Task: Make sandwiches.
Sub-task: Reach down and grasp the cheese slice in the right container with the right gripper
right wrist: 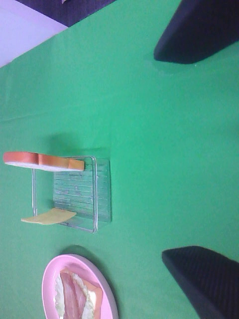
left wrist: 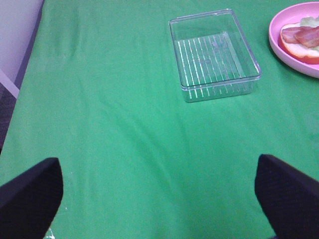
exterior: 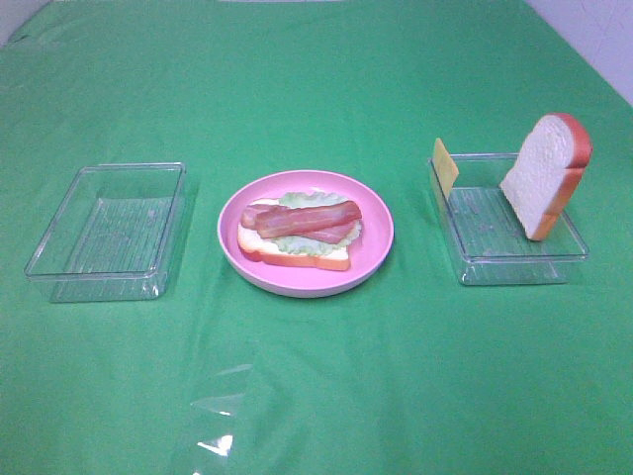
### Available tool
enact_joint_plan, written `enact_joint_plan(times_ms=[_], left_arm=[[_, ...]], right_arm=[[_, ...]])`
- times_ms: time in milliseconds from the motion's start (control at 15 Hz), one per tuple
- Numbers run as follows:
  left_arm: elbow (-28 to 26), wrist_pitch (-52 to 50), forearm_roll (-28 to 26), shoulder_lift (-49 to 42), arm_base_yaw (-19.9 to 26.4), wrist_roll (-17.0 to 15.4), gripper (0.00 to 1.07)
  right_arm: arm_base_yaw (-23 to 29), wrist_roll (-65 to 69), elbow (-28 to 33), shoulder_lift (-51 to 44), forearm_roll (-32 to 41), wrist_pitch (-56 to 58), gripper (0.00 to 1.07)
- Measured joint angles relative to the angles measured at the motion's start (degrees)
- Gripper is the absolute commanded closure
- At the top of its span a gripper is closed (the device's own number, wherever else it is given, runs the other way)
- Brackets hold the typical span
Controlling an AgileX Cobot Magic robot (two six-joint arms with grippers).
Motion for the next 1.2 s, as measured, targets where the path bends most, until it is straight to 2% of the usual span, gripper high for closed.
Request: enact_joint_plan(times_ms=[200, 600, 933, 1067, 1200], left_arm=[[1.20, 1.26, 0.00, -5.10, 0.00, -0.57, 0.09], [1.32, 1.66, 2.86, -5.39, 0.00, -5.21, 0.09], [1.32, 1.66, 2.86, -5.39, 0.00, -6.13, 0.09], [1.32, 1.66, 2.86, -5.39, 0.00, -6.19, 0.09], [1.32, 1.66, 2.86, -5.39, 0.00, -6.19, 0.09]], right_arm=[[0.00, 0.00, 0.00, 0.00, -0.11, 0.00, 0.12], [0.00, 0.00, 0.00, 0.00, -0.17, 0.00, 0.12], [0.00, 0.00, 0.00, 0.92, -0.17, 0.00, 0.12], [0.00, 1.95, -1.32, 9.40, -0.11, 0.06, 0.12], [0.00, 3.32, -5.39, 23.38, 1.32, 0.06, 0.12]])
